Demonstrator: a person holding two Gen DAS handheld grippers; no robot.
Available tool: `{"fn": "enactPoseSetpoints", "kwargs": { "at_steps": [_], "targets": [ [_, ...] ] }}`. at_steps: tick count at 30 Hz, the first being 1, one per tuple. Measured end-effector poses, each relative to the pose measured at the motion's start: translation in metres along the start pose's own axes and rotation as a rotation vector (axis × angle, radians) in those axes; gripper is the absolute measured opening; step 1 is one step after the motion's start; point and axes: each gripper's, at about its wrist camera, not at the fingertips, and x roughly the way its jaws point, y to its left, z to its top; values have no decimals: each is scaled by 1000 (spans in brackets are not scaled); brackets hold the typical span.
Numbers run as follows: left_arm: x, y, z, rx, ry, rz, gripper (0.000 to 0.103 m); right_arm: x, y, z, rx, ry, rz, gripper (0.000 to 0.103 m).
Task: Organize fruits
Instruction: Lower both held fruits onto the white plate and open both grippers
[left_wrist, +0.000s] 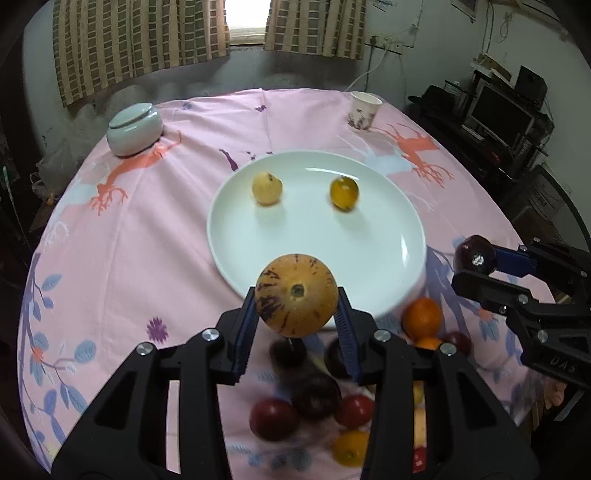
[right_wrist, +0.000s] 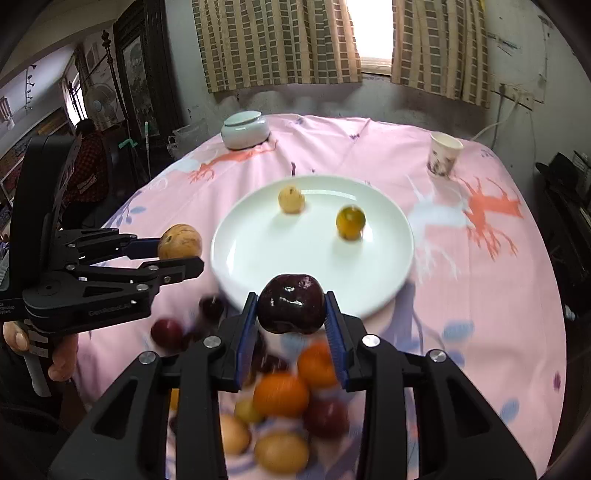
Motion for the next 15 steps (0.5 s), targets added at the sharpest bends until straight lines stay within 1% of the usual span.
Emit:
{"fn": "enactPoseSetpoints", "kwargs": {
  "at_steps": [3, 6, 10, 13, 15],
  "targets": [
    [27, 11, 31, -27, 12, 42, 41, 35, -4, 27, -31, 22, -14, 36],
    [56, 24, 50, -62, 56, 45, 41, 71, -8, 45, -38, 59, -6, 36],
    [88, 44, 62, -129, 114, 0, 41, 110, -7, 60, -77, 117, 11, 36],
    [105, 49, 66, -147, 147, -25, 41, 131, -5, 66, -110, 150, -9, 36],
    [112, 51, 67, -149, 151, -31, 41, 141, -5, 67, -123, 167, -13, 36]
  ]
}}
